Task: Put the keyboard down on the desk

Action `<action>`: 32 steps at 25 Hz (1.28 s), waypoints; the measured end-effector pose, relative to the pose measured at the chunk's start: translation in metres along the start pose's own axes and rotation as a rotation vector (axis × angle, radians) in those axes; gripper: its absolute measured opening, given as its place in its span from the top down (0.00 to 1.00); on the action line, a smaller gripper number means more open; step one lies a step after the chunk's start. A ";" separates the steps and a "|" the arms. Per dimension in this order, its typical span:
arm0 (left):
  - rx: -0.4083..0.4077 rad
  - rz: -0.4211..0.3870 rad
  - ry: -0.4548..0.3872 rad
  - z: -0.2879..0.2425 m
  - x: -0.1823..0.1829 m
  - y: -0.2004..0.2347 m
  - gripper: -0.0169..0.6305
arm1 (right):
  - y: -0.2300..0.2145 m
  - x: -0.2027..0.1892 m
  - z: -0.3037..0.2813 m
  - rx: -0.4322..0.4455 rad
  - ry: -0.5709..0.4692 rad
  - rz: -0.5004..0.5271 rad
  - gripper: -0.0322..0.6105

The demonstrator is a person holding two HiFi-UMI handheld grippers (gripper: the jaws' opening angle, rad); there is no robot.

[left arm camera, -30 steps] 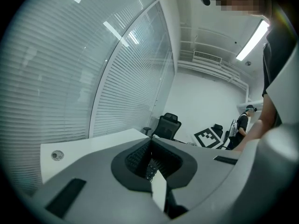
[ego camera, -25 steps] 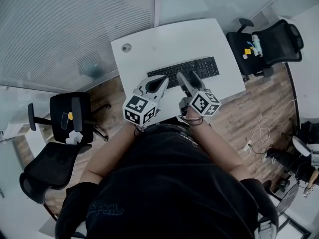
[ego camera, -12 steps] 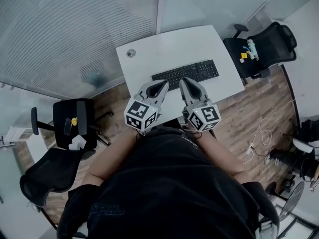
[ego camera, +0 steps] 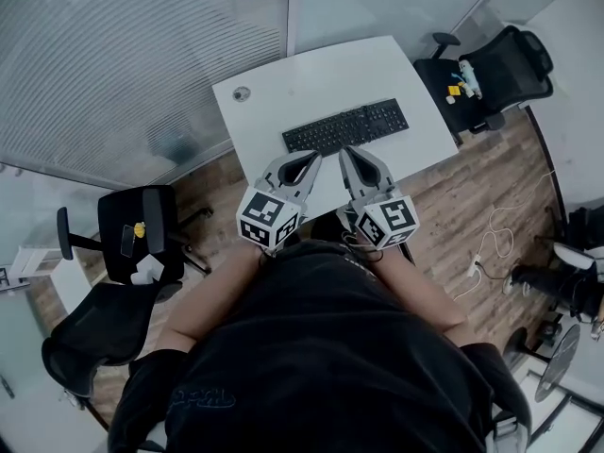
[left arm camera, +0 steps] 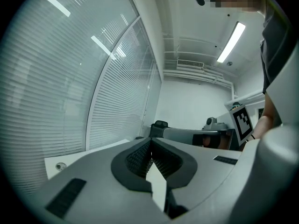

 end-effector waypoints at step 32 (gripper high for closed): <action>0.127 0.028 -0.018 -0.049 -0.039 -0.103 0.95 | -0.076 -0.006 0.099 0.192 0.044 0.016 0.92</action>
Point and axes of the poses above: the fingertips, and each gripper's own axes: z backward along the fingers, y to its left, x out of its top, the point moved 3 cm from there along z, backward along the fingers, and after that the axes turned 8 degrees about z, right-handed, at the moved point
